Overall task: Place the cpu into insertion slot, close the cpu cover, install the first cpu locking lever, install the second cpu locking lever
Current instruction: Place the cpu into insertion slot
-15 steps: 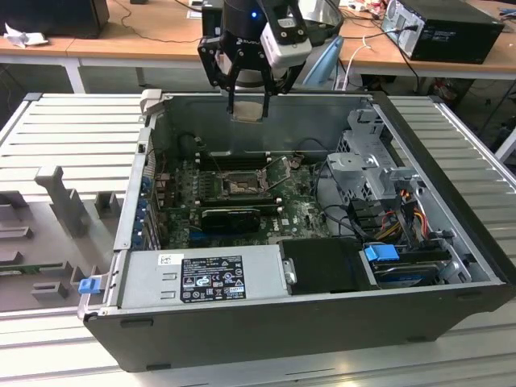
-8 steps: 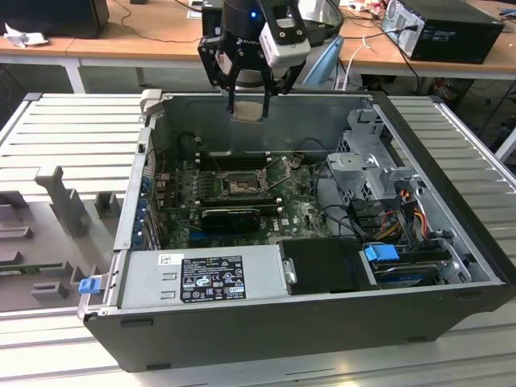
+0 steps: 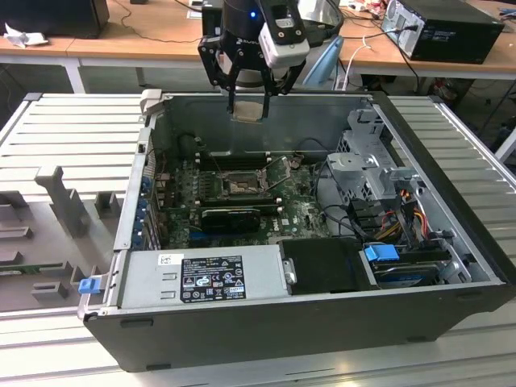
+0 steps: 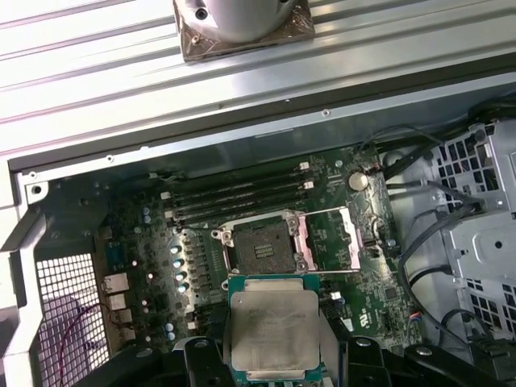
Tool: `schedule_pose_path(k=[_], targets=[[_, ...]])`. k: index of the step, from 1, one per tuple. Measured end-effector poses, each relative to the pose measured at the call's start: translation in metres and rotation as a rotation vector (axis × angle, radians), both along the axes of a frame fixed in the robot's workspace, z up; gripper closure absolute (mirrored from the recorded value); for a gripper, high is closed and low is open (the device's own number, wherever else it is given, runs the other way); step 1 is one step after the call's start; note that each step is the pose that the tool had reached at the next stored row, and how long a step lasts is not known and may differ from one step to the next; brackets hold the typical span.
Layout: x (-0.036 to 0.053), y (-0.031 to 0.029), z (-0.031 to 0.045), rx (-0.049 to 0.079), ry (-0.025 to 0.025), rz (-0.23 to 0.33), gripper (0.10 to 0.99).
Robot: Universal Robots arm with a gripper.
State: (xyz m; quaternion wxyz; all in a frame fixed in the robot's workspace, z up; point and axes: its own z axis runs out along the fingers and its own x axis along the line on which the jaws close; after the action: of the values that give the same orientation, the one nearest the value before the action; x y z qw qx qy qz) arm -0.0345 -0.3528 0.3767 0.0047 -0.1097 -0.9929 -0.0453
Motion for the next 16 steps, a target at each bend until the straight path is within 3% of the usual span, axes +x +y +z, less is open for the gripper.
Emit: schedule_pose_path(k=[16], targets=[[0.0,0.0,0.0,0.0,0.0,-0.025,0.557]])
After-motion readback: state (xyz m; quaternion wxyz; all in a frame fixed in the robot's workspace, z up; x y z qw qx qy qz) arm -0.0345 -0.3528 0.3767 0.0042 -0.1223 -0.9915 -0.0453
